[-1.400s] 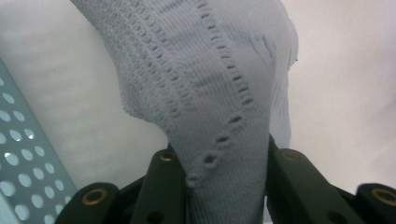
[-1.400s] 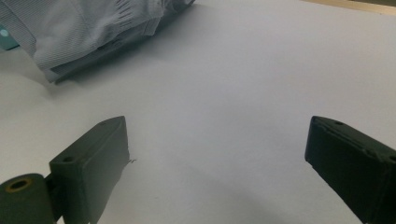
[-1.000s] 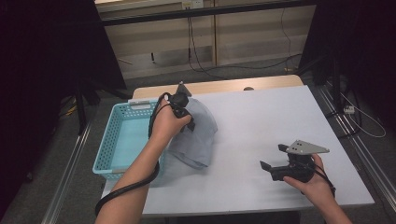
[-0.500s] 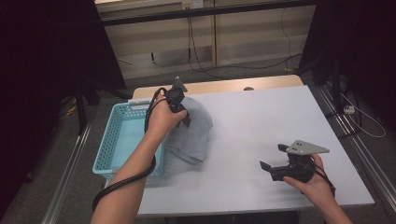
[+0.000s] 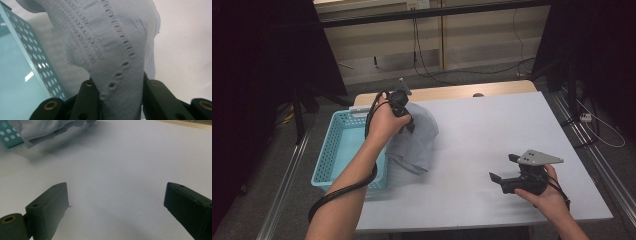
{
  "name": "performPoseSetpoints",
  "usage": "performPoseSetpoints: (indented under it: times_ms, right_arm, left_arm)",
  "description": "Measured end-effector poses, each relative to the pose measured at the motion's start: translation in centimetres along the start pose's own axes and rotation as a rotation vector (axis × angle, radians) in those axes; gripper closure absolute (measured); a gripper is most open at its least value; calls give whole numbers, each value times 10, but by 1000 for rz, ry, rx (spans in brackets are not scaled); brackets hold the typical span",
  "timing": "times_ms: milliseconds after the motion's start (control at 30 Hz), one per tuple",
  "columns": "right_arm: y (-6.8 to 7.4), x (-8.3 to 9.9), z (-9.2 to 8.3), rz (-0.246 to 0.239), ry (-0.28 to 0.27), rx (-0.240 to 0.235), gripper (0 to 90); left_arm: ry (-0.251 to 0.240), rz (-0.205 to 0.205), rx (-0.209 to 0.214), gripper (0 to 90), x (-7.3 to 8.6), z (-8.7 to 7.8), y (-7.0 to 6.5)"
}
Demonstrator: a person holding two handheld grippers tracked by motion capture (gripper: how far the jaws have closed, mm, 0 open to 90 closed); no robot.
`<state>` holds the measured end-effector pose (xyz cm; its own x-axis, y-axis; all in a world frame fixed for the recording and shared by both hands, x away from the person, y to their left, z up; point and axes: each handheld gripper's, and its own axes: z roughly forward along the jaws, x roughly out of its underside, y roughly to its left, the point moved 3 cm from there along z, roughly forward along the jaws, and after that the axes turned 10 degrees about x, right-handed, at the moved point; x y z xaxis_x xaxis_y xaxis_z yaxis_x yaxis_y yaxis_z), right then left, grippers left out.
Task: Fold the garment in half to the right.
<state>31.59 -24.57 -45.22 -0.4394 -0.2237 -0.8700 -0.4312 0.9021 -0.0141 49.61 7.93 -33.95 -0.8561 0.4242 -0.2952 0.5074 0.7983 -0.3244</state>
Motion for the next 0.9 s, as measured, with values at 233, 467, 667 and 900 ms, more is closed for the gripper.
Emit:
performPoseSetpoints:
  times_ms: [233, 467, 667, 900]
  right_arm:
    - [0, -1, -3, 2, -1, 6, 55]
    - [1, 0, -3, 6, 4, 6, 55]
    - [1, -1, -2, 22, -2, 6, 55]
    - [1, 0, -3, 18, 0, 5, 55]
  left_arm:
    - [1, 1, -4, 743, 0, -7, 1]
    - [5, 6, -1, 743, -2, -16, 3]
    - [3, 16, -2, 743, -7, -24, 2]
    - [13, 32, -16, 743, -8, -30, 0]
